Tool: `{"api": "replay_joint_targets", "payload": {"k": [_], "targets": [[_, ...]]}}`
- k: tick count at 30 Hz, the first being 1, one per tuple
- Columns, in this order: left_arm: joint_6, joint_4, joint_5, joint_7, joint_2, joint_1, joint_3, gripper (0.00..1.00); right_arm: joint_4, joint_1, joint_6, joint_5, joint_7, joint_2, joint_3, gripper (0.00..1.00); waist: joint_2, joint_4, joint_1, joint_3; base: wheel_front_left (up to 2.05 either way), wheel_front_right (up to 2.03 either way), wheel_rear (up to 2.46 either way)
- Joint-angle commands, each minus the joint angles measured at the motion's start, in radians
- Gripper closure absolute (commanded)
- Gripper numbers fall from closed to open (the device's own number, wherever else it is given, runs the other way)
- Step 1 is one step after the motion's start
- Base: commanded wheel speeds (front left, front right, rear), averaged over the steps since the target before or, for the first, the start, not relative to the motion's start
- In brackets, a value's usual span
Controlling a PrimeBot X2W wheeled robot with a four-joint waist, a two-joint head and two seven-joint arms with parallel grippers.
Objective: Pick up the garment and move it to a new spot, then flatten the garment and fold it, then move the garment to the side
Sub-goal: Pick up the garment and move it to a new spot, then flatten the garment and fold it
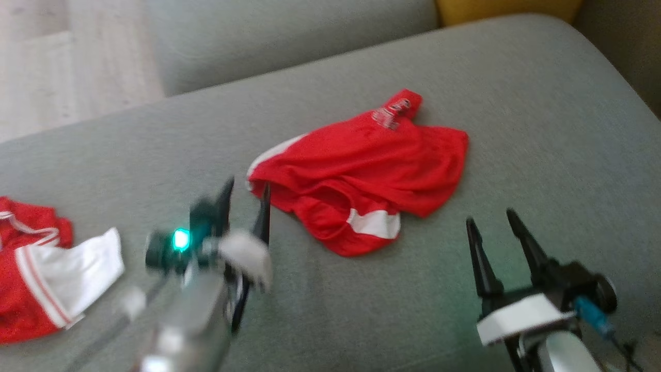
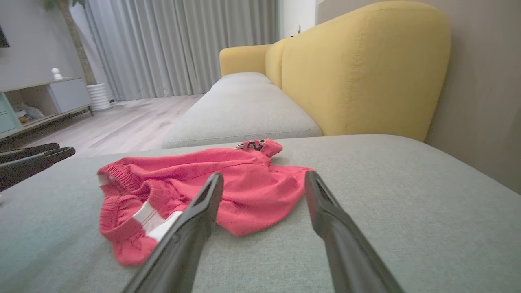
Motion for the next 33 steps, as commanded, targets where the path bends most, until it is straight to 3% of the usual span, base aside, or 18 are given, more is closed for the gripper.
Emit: {"api": "replay_joint_targets", "payload": {"k": [1, 8, 9, 17, 23, 33], "targets": [[0.023, -0.115, 0.006, -0.012, 0.042, 0.088, 0.056, 0.00, -0.015, 0.017, 0.008, -0.015, -0.006, -0.003, 0.012, 0.00, -0.0001, 0.061, 0.0000, -0.053, 0.00, 0.00, 0.00], [0.027, -0.491, 0.056, -0.012, 0.042, 0.468, 0.204, 0.00, 0.005, 0.076, 0.008, -0.019, -0.006, -0.003, -0.031, 0.00, -0.0001, 0.147, 0.0000, -0.128, 0.00, 0.00, 0.00], [0.027, -0.491, 0.056, -0.012, 0.042, 0.468, 0.204, 0.00, 0.005, 0.076, 0.008, -0.019, -0.006, -0.003, -0.031, 0.00, -0.0001, 0.147, 0.0000, -0.128, 0.00, 0.00, 0.00], [0.106, -0.818, 0.184, -0.012, 0.023, 0.731, 0.324, 0.00, -0.033, 0.162, 0.008, 0.000, -0.006, -0.003, -0.056, 0.00, -0.0001, 0.225, 0.0000, -0.190, 0.00, 0.00, 0.00], [0.096, -0.898, 0.222, -0.012, 0.020, 0.804, 0.341, 0.00, -0.045, 0.210, 0.008, -0.006, -0.006, -0.003, -0.064, 0.00, -0.0001, 0.249, 0.0000, -0.221, 0.00, 0.00, 0.00], [0.075, -0.858, 0.253, -0.012, 0.020, 0.839, 0.371, 0.00, -0.045, 0.224, 0.008, -0.020, -0.006, -0.003, -0.047, 0.00, -0.0001, 0.242, 0.0000, -0.230, 0.00, 0.00, 0.00]]}}
